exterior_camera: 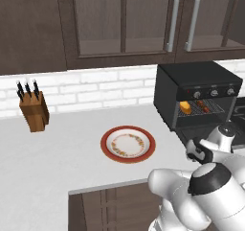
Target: Pick up the kebab skewer and baguette bread, and place them inside the toaster oven. Close the toaster oven door and start by setting the timer.
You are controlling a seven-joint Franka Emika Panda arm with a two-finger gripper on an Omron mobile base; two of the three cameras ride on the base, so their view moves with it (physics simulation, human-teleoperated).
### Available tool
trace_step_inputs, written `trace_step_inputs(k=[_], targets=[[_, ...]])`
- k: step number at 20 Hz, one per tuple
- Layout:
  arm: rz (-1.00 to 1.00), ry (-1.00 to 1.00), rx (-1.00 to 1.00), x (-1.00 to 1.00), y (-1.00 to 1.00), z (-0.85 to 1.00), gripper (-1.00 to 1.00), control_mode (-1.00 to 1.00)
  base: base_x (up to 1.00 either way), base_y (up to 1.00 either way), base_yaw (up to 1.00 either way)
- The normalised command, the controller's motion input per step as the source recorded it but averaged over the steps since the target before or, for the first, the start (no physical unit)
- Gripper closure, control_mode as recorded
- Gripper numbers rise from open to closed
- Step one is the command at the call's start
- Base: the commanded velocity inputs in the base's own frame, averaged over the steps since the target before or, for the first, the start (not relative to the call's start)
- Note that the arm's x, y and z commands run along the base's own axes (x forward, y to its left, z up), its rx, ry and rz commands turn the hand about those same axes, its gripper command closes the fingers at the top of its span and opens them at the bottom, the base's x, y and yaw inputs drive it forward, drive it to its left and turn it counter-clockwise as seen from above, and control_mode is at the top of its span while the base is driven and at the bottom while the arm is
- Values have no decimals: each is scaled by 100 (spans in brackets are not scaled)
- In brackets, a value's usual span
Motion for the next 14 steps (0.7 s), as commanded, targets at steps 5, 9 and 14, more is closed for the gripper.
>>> trace_step_inputs(k=[5, 9, 14], targets=[[0, 0, 0, 11, 0, -26, -100, -100, 0, 0, 0], [0, -1, 0, 10, 0, -15, -100, -100, 0, 0, 0], [0, -7, 0, 12, 11, -5, -100, -100, 0, 0, 0]])
